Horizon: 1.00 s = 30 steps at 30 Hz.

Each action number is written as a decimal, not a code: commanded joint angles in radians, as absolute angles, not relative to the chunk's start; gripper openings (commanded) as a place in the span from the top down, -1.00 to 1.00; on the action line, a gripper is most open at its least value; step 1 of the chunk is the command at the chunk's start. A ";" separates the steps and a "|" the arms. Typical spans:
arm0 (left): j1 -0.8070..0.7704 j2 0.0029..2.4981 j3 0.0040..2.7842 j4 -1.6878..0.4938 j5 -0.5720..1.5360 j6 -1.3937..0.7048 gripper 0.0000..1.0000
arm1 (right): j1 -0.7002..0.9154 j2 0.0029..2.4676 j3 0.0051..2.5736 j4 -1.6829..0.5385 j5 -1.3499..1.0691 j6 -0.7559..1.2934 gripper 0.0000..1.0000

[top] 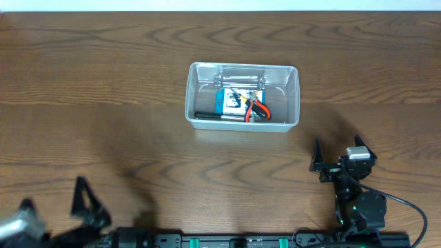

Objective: Pack container

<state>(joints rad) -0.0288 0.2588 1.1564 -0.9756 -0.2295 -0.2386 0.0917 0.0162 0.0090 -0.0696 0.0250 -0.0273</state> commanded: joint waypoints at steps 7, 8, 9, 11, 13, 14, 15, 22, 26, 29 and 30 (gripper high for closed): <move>-0.029 0.095 0.580 -0.555 -0.233 -0.234 -0.96 | 0.084 0.006 0.006 -0.071 0.022 -0.039 -0.99; -0.029 0.087 0.547 -0.524 -0.226 -0.234 -0.96 | 0.084 0.006 0.006 -0.071 0.021 -0.039 -0.98; -0.029 0.073 0.493 -0.470 -0.215 -0.234 -0.96 | 0.084 0.006 0.006 -0.071 0.022 -0.039 -0.98; -0.029 0.051 0.400 -0.369 -0.192 -0.234 -0.96 | 0.084 0.006 0.006 -0.071 0.022 -0.039 -0.98; -0.029 0.037 0.328 -0.288 -0.172 -0.234 -0.97 | 0.084 0.006 0.006 -0.071 0.021 -0.039 -0.99; -0.029 0.032 0.297 -0.255 -0.164 -0.235 -0.96 | 0.084 0.006 0.006 -0.071 0.021 -0.039 -0.99; -0.030 0.028 0.267 -0.221 -0.164 -0.244 -0.96 | 0.084 0.006 0.006 -0.071 0.021 -0.039 -0.99; -0.030 0.002 0.149 -0.125 -0.164 -0.253 -0.96 | 0.084 0.006 0.006 -0.071 0.022 -0.039 -0.99; -0.030 0.002 0.123 -0.121 -0.164 -0.252 -0.96 | 0.084 0.006 0.006 -0.071 0.022 -0.039 -0.97; -0.029 0.002 0.112 -0.121 -0.165 -0.252 -0.96 | 0.084 0.006 0.006 -0.071 0.021 -0.039 -0.97; -0.030 0.002 0.108 -0.121 -0.165 -0.252 -0.96 | 0.084 0.006 0.006 -0.071 0.021 -0.039 -0.99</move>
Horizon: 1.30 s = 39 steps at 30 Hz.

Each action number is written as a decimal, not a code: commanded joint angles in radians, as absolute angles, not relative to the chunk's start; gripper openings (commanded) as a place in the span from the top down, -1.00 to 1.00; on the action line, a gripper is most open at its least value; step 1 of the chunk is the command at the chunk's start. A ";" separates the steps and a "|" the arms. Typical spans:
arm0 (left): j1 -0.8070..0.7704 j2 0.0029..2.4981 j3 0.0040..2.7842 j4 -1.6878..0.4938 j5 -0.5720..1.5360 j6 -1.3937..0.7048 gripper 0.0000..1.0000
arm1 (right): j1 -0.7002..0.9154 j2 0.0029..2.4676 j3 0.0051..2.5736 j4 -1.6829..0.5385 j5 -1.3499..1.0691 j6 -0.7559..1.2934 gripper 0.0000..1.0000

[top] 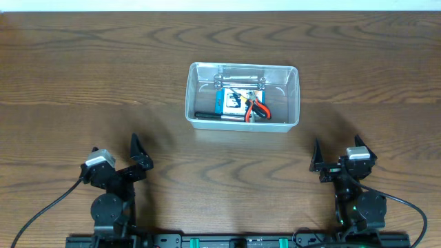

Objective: Pack container

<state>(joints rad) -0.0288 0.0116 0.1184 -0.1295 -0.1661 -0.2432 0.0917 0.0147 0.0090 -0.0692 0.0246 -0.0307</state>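
Note:
A clear plastic container [242, 96] stands at the middle of the table in the overhead view. Inside it lie a blue packet [230, 101], red-handled pliers [258, 107] and a black pen [215, 116]. My left gripper [115, 149] rests near the front left, open, nothing between its fingers. My right gripper [337, 147] rests near the front right, also open and empty. Both sit well short of the container.
The wooden table [83, 76] stretches around the container. The arm bases and a black rail [234, 241] line the front edge.
My left arm has moved from the far front-left corner to a rest pose at the front left. The right arm and the container's contents have not moved.

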 commanded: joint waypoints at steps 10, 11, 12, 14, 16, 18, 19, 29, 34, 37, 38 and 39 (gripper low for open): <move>-0.029 0.002 0.072 -0.122 -0.155 -0.252 -0.96 | 0.084 0.006 0.006 -0.071 0.021 -0.039 -0.98; -0.030 0.002 0.071 -0.121 -0.147 -0.251 -0.96 | 0.084 0.006 0.006 -0.071 0.021 -0.039 -0.98; -0.030 0.002 0.069 -0.121 -0.139 -0.251 -0.96 | 0.084 0.006 0.006 -0.071 0.022 -0.039 -0.99; -0.030 0.002 0.065 -0.121 -0.104 -0.239 -0.96 | 0.084 0.006 0.006 -0.071 0.022 -0.039 -0.99; -0.030 0.002 0.060 -0.121 -0.059 -0.216 -0.96 | 0.084 0.006 0.006 -0.071 0.022 -0.039 -0.98; -0.030 0.002 0.049 -0.121 0.013 -0.173 -0.96 | 0.084 0.006 0.006 -0.071 0.022 -0.039 -0.98; -0.030 0.002 0.043 -0.121 0.055 -0.145 -0.96 | 0.084 0.006 0.006 -0.071 0.022 -0.039 -0.99; -0.030 0.002 0.030 -0.102 0.247 0.105 -0.96 | 0.084 0.006 0.006 -0.071 0.021 -0.039 -0.99; -0.029 0.002 0.030 -0.102 0.250 0.137 -0.96 | 0.084 0.006 0.006 -0.071 0.021 -0.039 -0.99; -0.030 0.002 0.030 -0.102 0.250 0.138 -0.96 | 0.084 0.006 0.006 -0.071 0.022 -0.039 -0.99; -0.030 0.002 0.030 -0.102 0.250 0.138 -0.96 | 0.084 0.006 0.006 -0.071 0.021 -0.039 -0.99; -0.029 0.002 0.030 -0.102 0.250 0.138 -0.96 | 0.084 0.006 0.006 -0.071 0.021 -0.039 -0.99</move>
